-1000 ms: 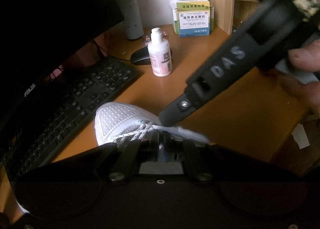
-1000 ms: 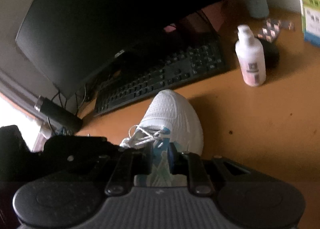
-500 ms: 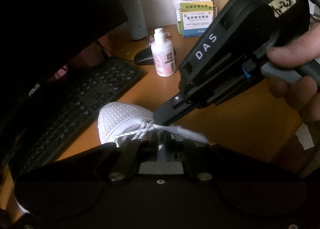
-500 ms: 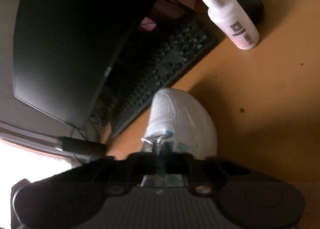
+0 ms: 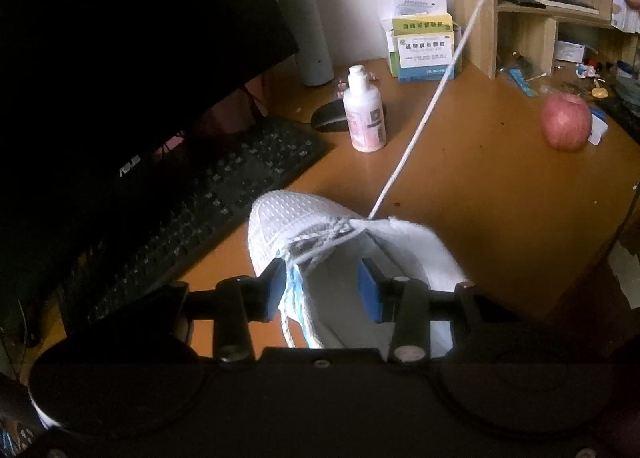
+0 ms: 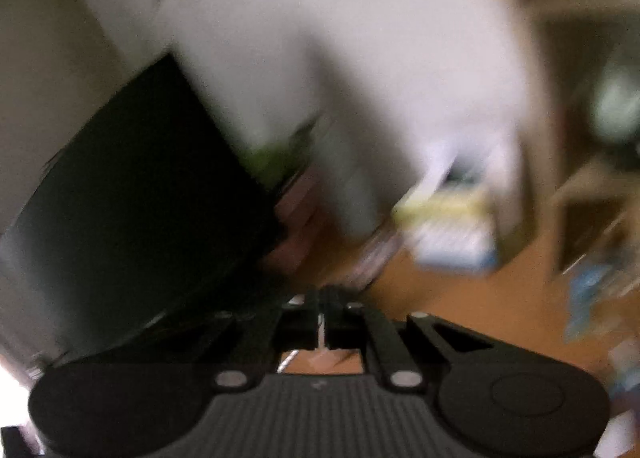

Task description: Lace up shoes with both hands

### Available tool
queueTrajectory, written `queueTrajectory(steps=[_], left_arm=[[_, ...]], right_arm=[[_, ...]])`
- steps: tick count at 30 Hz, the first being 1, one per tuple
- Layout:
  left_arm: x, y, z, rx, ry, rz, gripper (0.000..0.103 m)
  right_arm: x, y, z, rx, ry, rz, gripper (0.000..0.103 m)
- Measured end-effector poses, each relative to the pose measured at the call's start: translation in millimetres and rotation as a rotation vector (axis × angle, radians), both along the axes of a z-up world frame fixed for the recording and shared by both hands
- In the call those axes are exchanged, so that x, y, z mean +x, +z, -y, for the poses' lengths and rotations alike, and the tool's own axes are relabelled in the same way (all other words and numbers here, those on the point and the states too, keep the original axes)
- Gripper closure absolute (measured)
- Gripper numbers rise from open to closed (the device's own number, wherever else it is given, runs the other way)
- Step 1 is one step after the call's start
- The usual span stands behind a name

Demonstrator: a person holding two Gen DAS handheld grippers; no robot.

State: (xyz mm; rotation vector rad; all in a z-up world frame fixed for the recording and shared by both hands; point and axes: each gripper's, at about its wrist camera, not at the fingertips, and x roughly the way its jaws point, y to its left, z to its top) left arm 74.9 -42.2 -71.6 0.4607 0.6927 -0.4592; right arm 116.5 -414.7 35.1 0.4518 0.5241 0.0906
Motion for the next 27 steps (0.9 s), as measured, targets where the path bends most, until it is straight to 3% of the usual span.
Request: queueTrajectory(steps=[7, 13, 19, 24, 27], left_arm=[[4.2, -5.3, 1.2, 0.004, 0.002, -0.022, 0.064], [3.6, -8.7, 0.7, 0.023, 0.021, -0.033, 0.063], [3.3, -6.0, -2.5, 0.016, 0.037, -0.027, 0.063], [-0.5, 16.0, 2.2, -0.052, 0.009, -0.014, 0.065], [-1.0, 36.2, 12.5, -0.148, -0.03, -0.011, 0.065]], right_arm=[[-30.4, 20.8, 49.4, -0.113, -0.178, 0.04, 0.101], [-47.2, 33.1, 50.0, -0.239, -0.219, 0.071, 0.101], [-49.9, 38.5, 52.2, -0.284, -0.274, 0.087, 0.101], [-40.0, 31.4, 39.5, -0.171, -0.094, 0.065, 0.101], [-26.6, 17.5, -6.1, -0.085, 0.143, 0.017, 0.101]])
